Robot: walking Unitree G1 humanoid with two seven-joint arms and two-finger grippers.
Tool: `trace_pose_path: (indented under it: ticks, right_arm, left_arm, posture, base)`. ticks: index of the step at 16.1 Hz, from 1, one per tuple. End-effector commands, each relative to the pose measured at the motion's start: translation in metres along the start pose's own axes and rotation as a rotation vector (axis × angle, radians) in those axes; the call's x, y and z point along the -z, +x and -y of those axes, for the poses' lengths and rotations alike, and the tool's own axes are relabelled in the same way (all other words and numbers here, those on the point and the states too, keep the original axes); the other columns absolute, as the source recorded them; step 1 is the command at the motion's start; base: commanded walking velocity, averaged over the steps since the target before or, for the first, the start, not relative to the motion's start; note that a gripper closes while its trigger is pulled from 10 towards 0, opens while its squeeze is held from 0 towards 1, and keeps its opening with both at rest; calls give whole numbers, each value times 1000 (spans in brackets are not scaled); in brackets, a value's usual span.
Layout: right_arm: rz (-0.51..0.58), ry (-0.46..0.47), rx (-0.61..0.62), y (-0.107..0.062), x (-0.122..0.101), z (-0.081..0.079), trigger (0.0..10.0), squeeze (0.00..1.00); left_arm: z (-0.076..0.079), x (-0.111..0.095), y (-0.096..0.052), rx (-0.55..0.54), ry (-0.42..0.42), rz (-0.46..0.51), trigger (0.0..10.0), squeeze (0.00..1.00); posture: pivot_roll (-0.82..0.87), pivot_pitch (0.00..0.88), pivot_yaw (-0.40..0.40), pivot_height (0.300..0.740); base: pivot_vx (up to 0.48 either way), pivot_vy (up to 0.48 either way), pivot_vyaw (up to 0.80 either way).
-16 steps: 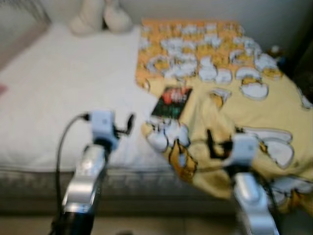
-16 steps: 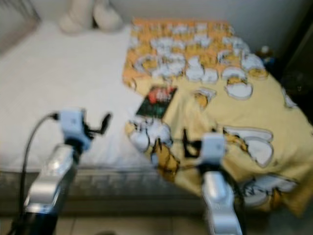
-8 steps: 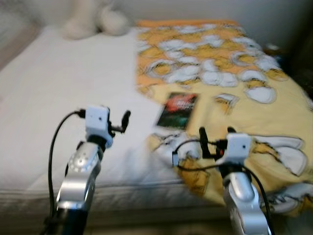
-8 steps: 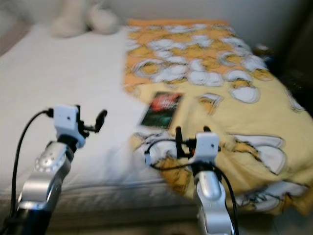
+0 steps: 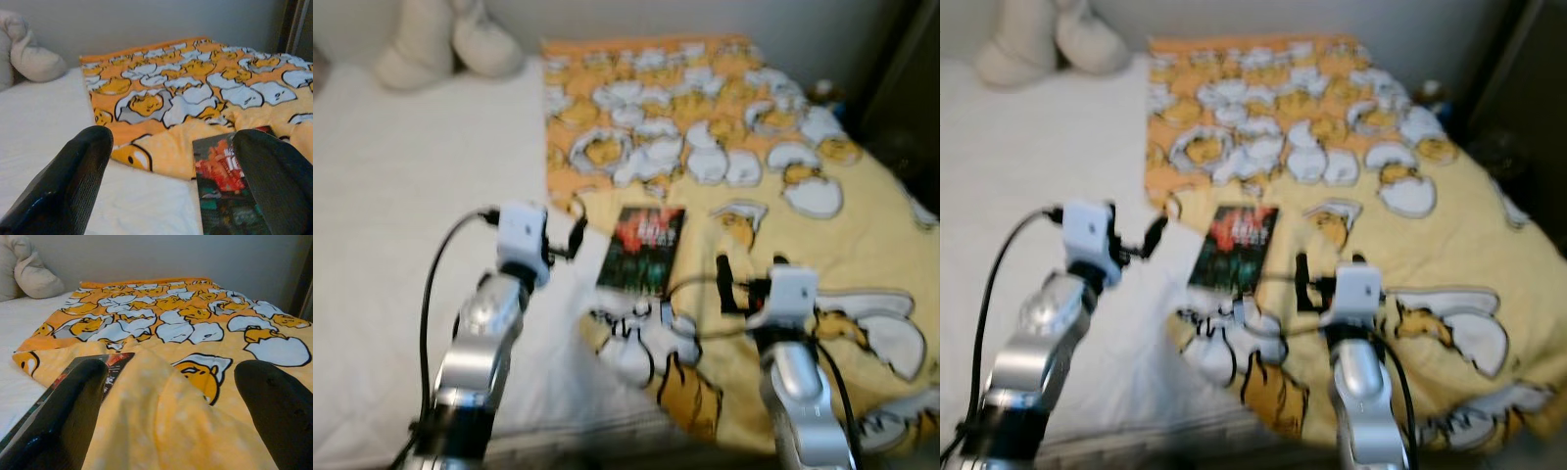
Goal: Clean up the room
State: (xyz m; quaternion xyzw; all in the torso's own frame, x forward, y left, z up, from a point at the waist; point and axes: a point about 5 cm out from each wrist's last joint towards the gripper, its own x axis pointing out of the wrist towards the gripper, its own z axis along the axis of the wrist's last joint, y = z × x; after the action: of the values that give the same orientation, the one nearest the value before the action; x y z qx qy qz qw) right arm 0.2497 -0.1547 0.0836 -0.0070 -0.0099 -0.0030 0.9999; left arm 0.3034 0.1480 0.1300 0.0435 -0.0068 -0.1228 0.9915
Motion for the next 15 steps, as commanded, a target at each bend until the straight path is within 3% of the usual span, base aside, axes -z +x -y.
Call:
trace_pose_path:
  ticks: [1,6,8,10,13,15]
  right_arm:
    - [2,-11,24,-2,0,7,10000,0]
    - [8,-18,26,-3,-1,8,10000,0]
    - [14,-17,27,-5,-3,8,10000,0]
    - [21,-28,18,-12,-7,9,10000,0]
    - [22,-61,41,-25,-14,19,10000,0]
    - [22,-57,43,-31,-16,21,10000,0]
  left_arm:
    - [6,-1,3,34,10,-1,10000,0]
    - [5,0,9,43,8,-15,10000,0]
    - [4,3,22,78,20,-57,10000,0]
    - [-3,9,46,87,24,-123,10000,0]
    - [-11,9,70,37,-58,-198,10000,0]
    - [-17,7,74,8,-88,-209,10000,0]
  posture:
    - [-42,0,43,740]
    - [-53,0,45,740]
    - [-58,0,45,740]
    - [-85,0,46,740]
    - [-179,31,60,740]
    - [-217,41,71,740]
  base:
    - [0,0,0]
    - [0,0,0]
    - [0,0,0]
    - [0,0,0]
    - [0,0,0]
    - [0,0,0]
